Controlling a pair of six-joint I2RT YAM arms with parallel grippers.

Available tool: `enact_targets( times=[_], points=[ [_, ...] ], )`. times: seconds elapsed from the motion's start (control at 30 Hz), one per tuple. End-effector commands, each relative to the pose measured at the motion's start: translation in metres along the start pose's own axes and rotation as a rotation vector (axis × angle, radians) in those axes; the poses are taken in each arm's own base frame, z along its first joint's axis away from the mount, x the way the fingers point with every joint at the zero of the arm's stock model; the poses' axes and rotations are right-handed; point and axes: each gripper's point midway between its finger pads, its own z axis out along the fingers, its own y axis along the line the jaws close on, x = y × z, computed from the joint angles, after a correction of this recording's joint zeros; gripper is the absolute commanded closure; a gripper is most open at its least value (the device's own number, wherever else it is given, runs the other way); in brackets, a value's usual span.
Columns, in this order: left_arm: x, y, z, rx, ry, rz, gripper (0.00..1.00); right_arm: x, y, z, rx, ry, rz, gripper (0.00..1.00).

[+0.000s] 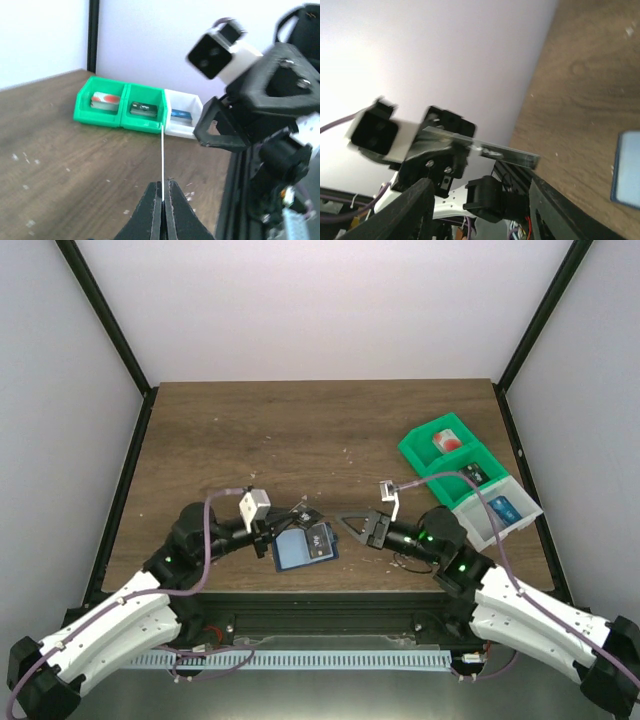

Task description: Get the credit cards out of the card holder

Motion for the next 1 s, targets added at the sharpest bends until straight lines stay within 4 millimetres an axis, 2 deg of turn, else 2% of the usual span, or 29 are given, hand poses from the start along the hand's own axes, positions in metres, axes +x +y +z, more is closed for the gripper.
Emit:
enact_targets(
  times=[0.0, 0.2, 0.47, 0.6, 0.7, 0.97],
  points=[
    [-0.03, 0.0, 0.004, 0.021, -0.079, -0.351, 1.0, -0.009, 0.026, -0.006, -0.082, -0.043, -0.258, 0.43],
    [-0.053, -0.019, 0.001, 0.175, -0.181, -0.551, 1.0, -0.003, 0.027, -0.003, -0.135, -0.024, -0.22, 0.43],
    [-0.04, -0.015, 0.004, 0.202, -0.176, -0.734, 1.0, -0.001, 0.028, 0.004, -0.148, 0.005, -0.17, 0.48],
    [-0.034, -0.009, 0.004, 0.178, -0.188, -0.776, 1.0, -0.001, 0.027, 0.005, -0.158, 0.002, -0.139, 0.61],
    [-0.039, -0.007, -0.002, 0.181, -0.253, -0.788, 1.0, -0.001, 0.021, 0.006, -0.152, -0.006, -0.116, 0.68],
    [-0.03, -0.004, -0.009, 0.182, -0.289, -0.831, 1.0, 0.001, 0.017, 0.013, -0.155, 0.009, -0.074, 0.72]
  ],
)
